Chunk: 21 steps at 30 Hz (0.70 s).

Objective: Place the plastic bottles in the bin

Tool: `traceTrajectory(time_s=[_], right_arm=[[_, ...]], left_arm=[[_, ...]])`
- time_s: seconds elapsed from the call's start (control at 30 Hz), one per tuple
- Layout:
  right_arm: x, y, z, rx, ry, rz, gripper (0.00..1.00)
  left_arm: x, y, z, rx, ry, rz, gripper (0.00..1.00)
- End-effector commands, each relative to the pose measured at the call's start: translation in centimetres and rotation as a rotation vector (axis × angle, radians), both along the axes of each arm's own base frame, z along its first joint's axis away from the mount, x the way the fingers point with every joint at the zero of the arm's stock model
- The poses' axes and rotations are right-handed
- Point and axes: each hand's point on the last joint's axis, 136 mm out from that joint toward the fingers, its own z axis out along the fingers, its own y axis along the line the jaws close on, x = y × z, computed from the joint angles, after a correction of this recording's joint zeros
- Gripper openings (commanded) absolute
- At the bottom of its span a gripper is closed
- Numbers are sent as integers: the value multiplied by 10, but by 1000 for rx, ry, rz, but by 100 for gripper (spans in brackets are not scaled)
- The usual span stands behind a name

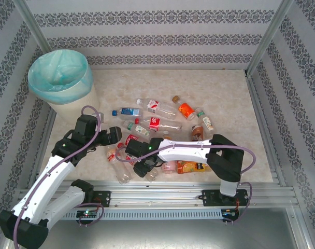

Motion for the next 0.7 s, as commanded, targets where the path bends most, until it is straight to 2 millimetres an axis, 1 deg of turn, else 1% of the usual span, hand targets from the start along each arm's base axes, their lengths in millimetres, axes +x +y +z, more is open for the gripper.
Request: traceTrajectory(time_s=[0.0,0.1,0.23,0.3,0.37,0.43,0.53,0.67], right_arm=[[2,-7,23,26,-44,-26,52],[1,-11,32,33,-56,-31,48],[4,-15,48,54,-84,-43,45],[7,-16,60,74,-105,-53,44],[12,-16,78,116,-129,-73,43],[22,-18,100,172,-154,-110,43],[44,-26,129,250,-172,-193,43],[69,-34,162,345,-264,-227,41]], left_arm=[[9,0,30,9,-100,-2,94],[14,1,43,18,-149,-3,94],[21,2,63,31,-207,-9,94],[24,0,74,32,-230,-21,94],[27,-5,85,25,-248,-41,94],[31,-10,95,11,-259,-62,95],[38,-21,112,-43,-260,-89,97],[46,-47,131,-176,-243,-162,96]])
